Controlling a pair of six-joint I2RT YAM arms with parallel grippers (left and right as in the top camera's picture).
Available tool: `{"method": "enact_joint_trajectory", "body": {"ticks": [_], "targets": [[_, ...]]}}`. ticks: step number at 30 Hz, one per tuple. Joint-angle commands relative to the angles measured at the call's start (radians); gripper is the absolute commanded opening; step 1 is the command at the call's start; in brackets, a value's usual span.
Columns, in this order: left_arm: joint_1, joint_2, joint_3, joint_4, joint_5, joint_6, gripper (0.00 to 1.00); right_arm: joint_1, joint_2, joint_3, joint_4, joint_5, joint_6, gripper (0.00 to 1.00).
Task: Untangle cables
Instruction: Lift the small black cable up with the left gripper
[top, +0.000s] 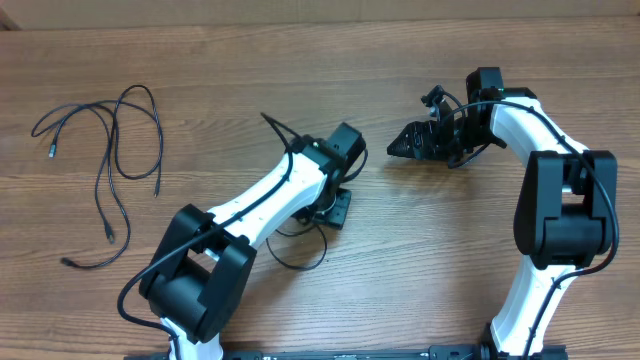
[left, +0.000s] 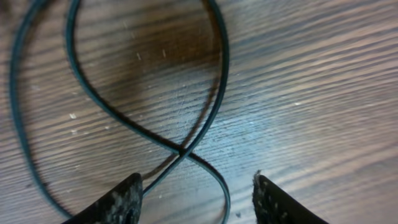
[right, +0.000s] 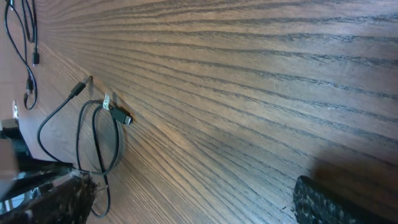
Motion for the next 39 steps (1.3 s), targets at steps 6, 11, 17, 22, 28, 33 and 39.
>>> {"method": "enact_joint_trajectory", "body": {"ticks": [6, 11, 17, 22, 28, 33, 39], "targets": [[-0.005, 0.000, -0.121, 0.089, -0.018, -0.027, 0.60, 0.005, 0.013, -0.003, 0.002, -0.005, 0.003, 1.00], [-0.005, 0.000, -0.167, 0.137, -0.016, -0.027, 0.46, 0.005, 0.013, -0.003, 0.001, -0.005, 0.003, 1.00], [-0.005, 0.000, -0.167, 0.110, -0.027, 0.037, 0.04, 0.005, 0.013, -0.003, -0.002, -0.005, 0.003, 1.00], [0.000, 0.000, -0.168, 0.085, -0.192, 0.060, 0.04, 0.005, 0.013, -0.003, -0.002, -0.005, 0.003, 1.00], [0.005, 0.000, -0.154, 0.073, -0.140, 0.069, 0.04, 0.005, 0.013, -0.004, -0.002, -0.005, 0.003, 1.00], [0.014, -0.001, -0.076, 0.013, -0.107, 0.117, 0.04, 0.005, 0.013, -0.004, -0.002, -0.005, 0.003, 1.00], [0.043, -0.001, 0.070, -0.071, -0.110, 0.172, 0.04, 0.005, 0.013, -0.003, -0.002, -0.005, 0.003, 1.00]]}}
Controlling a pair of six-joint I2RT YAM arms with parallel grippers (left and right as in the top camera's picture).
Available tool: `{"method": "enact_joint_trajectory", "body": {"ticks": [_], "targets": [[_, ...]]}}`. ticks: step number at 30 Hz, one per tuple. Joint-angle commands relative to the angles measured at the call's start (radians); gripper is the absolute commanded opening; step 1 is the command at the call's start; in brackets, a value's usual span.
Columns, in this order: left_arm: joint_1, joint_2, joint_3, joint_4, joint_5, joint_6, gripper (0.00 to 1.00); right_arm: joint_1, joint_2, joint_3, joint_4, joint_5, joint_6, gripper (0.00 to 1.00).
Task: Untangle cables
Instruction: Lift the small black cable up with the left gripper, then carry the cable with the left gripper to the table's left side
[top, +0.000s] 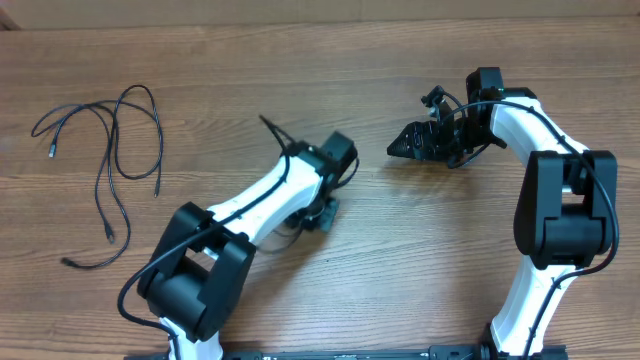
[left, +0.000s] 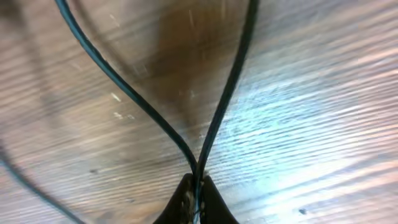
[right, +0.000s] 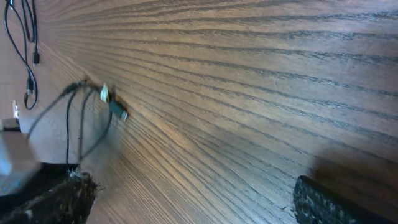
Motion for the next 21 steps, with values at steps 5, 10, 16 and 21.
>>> {"method": "enact_joint_trajectory", "body": {"ticks": [5, 10, 16, 21], "targets": [[0.045, -0.001, 0.217, -0.067, -0.015, 0.084, 0.04, 0.005, 0.013, -0.003, 0.003, -0.005, 0.003, 1.00], [0.081, -0.001, 0.377, -0.108, -0.045, 0.099, 0.04, 0.005, 0.013, -0.003, 0.003, -0.005, 0.002, 1.00], [0.137, -0.001, 0.578, -0.136, -0.047, 0.102, 0.04, 0.005, 0.013, -0.003, 0.003, -0.005, 0.002, 1.00], [0.193, -0.001, 0.707, -0.131, -0.174, 0.102, 0.04, 0.005, 0.013, -0.003, 0.003, -0.005, 0.002, 1.00]]}}
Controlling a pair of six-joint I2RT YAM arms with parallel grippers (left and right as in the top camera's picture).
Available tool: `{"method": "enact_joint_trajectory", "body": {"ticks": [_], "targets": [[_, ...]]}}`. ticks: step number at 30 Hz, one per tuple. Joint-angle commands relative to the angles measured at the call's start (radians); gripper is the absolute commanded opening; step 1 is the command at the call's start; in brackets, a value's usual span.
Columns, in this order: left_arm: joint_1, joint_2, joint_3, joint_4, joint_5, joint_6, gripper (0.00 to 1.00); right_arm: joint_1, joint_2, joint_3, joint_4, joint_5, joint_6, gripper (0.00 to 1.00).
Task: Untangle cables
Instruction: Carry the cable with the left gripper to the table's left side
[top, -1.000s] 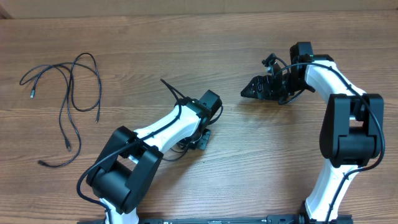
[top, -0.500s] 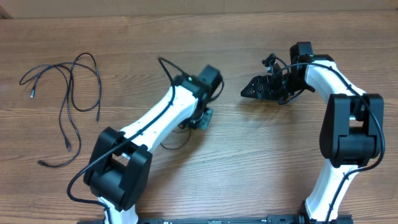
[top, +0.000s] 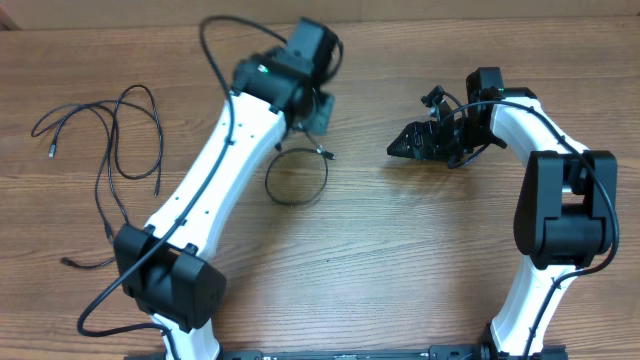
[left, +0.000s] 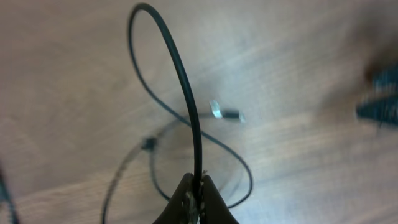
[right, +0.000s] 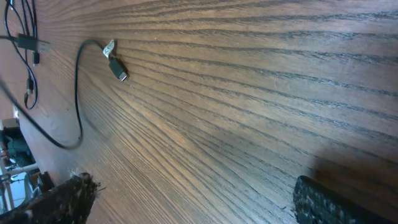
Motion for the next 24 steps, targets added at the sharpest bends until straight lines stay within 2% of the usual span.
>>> {"method": "enact_joint_trajectory", "body": {"ticks": [1, 10, 12, 16, 20, 24], "targets": [[0.043, -0.001, 0.106, 0.005, -0.180, 0.019, 0.04, 0.005, 0.013, -0.003, 0.003, -0.005, 0.003, 1.00], [0.121, -0.003, 0.336, 0.027, -0.656, 0.019, 0.04, 0.005, 0.013, -0.003, 0.004, -0.005, 0.003, 1.00], [0.162, -0.003, 0.365, 0.096, -0.811, 0.024, 0.04, 0.005, 0.013, -0.003, 0.004, -0.005, 0.003, 1.00], [0.239, -0.003, 0.370, 0.229, -1.012, 0.075, 0.04, 0.005, 0.013, -0.003, 0.003, -0.005, 0.003, 1.00], [0.330, -0.003, 0.370, 0.278, -1.068, 0.079, 0.04, 0.005, 0.013, -0.003, 0.003, -0.005, 0.003, 1.00], [0.438, -0.003, 0.370, 0.245, -1.056, 0.056, 0.04, 0.005, 0.013, -0.003, 0.006, -0.005, 0.003, 1.00]]}}
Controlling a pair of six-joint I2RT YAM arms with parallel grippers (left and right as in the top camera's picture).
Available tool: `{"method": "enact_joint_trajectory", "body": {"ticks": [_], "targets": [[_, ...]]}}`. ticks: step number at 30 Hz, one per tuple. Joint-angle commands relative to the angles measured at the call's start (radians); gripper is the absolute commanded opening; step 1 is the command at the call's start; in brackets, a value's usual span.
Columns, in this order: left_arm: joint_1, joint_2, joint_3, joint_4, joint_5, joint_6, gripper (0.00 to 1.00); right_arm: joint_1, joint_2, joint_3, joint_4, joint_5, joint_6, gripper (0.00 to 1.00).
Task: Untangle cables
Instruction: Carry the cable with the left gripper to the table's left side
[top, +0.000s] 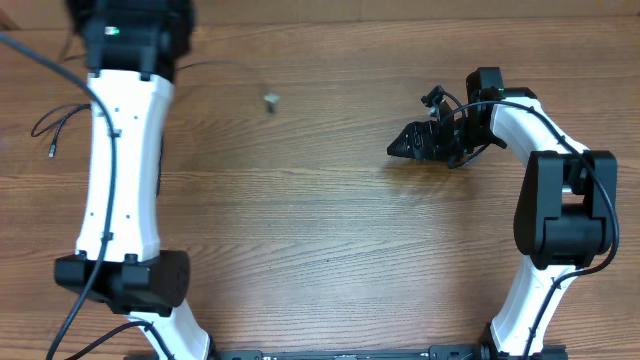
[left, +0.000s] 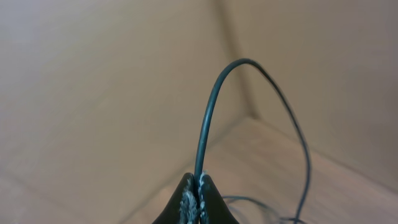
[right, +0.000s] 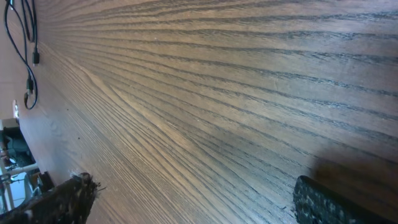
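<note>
My left gripper (left: 198, 194) is shut on a thin black cable (left: 208, 112), which arcs up from the jaws and drops away to the right. In the overhead view the left arm (top: 125, 150) reaches to the far back left. The held cable trails to the right from it and ends in a pale plug (top: 270, 100). A second black cable (top: 45, 125) lies on the table at the left, partly hidden under that arm; it also shows in the right wrist view as a dark cable (right: 18, 31) at the top left. My right gripper (top: 396, 148) is open and empty at the back right.
The wooden table (top: 330, 250) stretches between the two arms. A tan cardboard wall (left: 93, 74) stands behind the table's back edge and fills the left wrist view. The right arm's base column (top: 560, 220) rises at the right.
The left arm has swung from the back centre to the far back left corner, still shut on the cable. The cable's loop has left the table centre; its plug now hangs near the back. The right arm has not moved.
First my left gripper stood open over a crossing in the coiled cable at the table's centre. Then it was shut on that crossing. Later it held the cable near the back centre with a loop trailing below, and now at the back left corner.
</note>
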Motion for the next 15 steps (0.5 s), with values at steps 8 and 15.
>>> {"method": "enact_joint_trajectory", "body": {"ticks": [8, 15], "targets": [[0.223, -0.003, 0.027, -0.220, -0.047, -0.249, 0.04, 0.005, 0.013, -0.003, 0.007, -0.005, 0.003, 1.00], [0.321, -0.003, 0.024, -0.400, 0.277, -0.360, 0.04, 0.005, 0.013, -0.003, 0.011, -0.005, 0.003, 1.00]]}}
